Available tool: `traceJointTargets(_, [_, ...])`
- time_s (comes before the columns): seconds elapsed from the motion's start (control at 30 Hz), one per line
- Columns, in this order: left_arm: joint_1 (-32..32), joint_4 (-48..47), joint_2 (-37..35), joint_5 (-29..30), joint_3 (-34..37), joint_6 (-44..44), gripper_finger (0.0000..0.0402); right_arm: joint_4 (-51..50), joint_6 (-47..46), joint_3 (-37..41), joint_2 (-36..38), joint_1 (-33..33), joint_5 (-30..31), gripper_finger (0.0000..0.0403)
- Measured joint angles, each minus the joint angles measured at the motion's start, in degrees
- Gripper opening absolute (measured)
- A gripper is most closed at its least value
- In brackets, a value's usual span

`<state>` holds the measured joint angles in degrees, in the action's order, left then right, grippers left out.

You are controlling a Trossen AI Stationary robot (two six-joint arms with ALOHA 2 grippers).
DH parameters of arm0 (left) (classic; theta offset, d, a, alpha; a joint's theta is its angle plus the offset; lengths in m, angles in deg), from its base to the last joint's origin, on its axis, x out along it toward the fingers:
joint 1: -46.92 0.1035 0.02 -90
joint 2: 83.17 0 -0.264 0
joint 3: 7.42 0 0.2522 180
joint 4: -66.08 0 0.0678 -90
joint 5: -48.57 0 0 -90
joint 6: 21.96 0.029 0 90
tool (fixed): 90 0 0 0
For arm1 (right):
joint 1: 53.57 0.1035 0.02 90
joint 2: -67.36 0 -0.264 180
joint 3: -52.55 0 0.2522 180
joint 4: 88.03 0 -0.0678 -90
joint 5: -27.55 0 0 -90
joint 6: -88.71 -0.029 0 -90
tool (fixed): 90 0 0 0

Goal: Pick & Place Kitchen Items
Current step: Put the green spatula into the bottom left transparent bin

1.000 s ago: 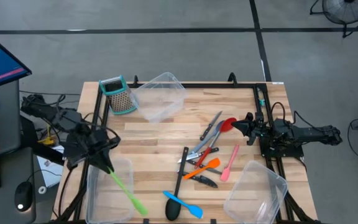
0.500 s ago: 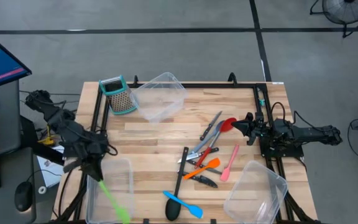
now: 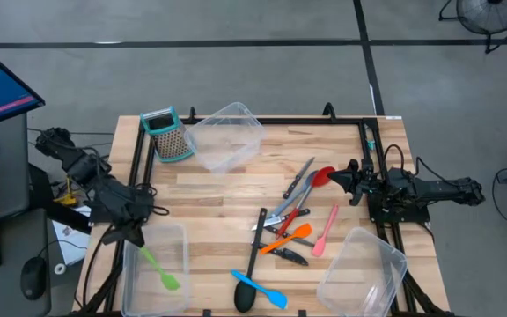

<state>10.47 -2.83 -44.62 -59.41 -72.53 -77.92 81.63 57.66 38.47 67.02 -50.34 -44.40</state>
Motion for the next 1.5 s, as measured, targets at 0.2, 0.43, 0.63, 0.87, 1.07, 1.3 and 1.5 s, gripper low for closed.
traceJointTargets(0.2, [0.02, -1.05, -2.31, 0.03, 0.00, -1.94, 0.0002, 0.00, 0.00, 0.01, 0.00, 0.00, 0.00, 0.0010])
traceJointTargets(0.43, [0.02, -6.43, -4.88, 1.22, 0.00, -4.70, 0.0002, 0.00, 0.00, 0.00, -0.02, -0.01, 0.00, 0.0010])
traceJointTargets(0.63, [0.04, -8.12, -3.22, 3.57, 0.00, -4.46, 0.0002, -0.01, 0.00, 0.00, -0.02, -0.01, 0.00, 0.0010])
traceJointTargets(0.87, [0.04, -8.09, 2.08, 3.60, 0.00, -4.20, 0.0002, -0.01, 0.00, 0.01, -0.01, 0.00, 0.00, 0.0010])
traceJointTargets(1.07, [0.04, -8.09, 6.46, 3.58, 0.00, -2.91, 0.0003, 0.00, 0.00, 0.00, 0.00, 0.01, 0.00, 0.0010])
traceJointTargets(1.3, [0.04, -8.09, 7.69, 3.60, 0.00, -2.90, 0.0003, 0.00, 0.00, 0.00, 0.00, 0.01, 0.00, 0.0010])
traceJointTargets(1.5, [0.04, -8.09, 7.69, 5.35, 0.00, -1.68, 0.0014, 0.00, 0.00, 0.02, -0.02, 0.01, 0.00, 0.0010])
